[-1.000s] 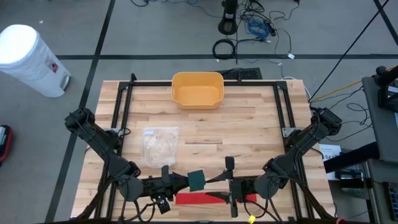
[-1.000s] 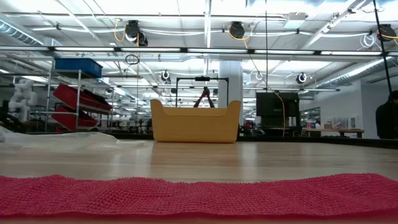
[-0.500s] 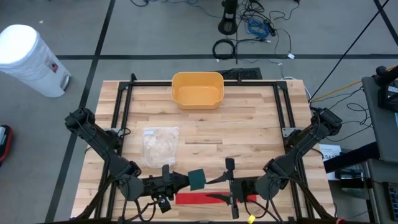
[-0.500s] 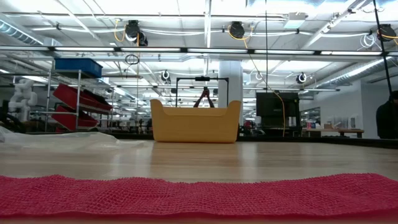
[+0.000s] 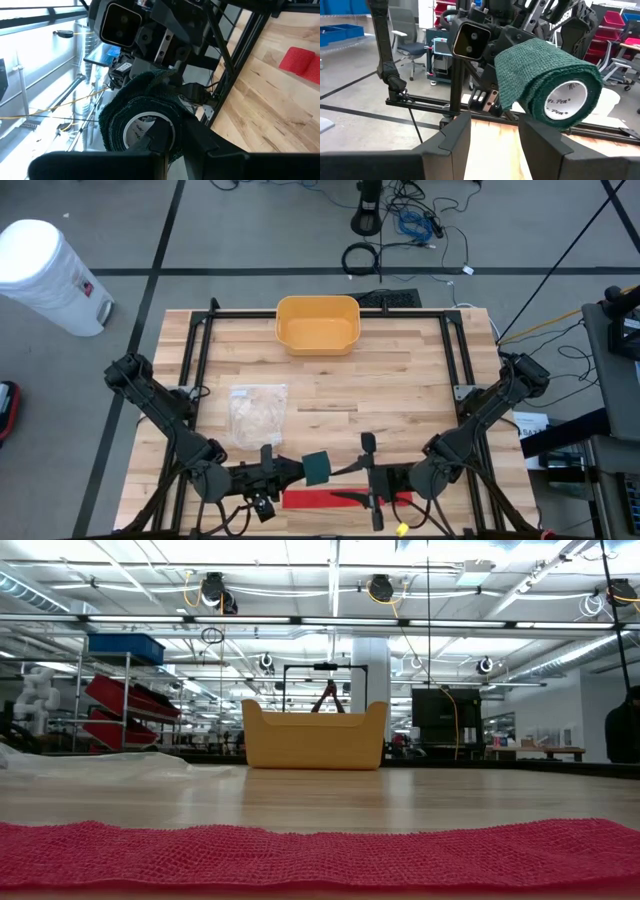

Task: Roll bandage
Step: Roll the green bandage

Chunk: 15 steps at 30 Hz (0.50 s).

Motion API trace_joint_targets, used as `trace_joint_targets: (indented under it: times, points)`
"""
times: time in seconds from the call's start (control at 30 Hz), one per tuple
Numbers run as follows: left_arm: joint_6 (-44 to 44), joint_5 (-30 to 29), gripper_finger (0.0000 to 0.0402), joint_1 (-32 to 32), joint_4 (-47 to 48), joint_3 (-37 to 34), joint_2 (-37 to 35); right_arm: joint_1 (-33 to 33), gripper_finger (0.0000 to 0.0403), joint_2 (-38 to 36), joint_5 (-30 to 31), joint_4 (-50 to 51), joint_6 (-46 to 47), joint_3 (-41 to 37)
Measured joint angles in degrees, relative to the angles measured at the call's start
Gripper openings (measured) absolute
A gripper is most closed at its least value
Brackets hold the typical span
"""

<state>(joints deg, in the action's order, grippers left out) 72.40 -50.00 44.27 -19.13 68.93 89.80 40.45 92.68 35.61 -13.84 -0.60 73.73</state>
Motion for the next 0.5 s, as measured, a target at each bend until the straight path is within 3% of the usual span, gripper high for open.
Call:
trace_joint_targets:
  times: [0.5]
  points:
    - [0.0, 0.0, 0.0038, -0.8, 0.0, 0.0, 0.0, -1.1, 0.0153, 0.0, -1.3, -0.5, 1.6, 0.0]
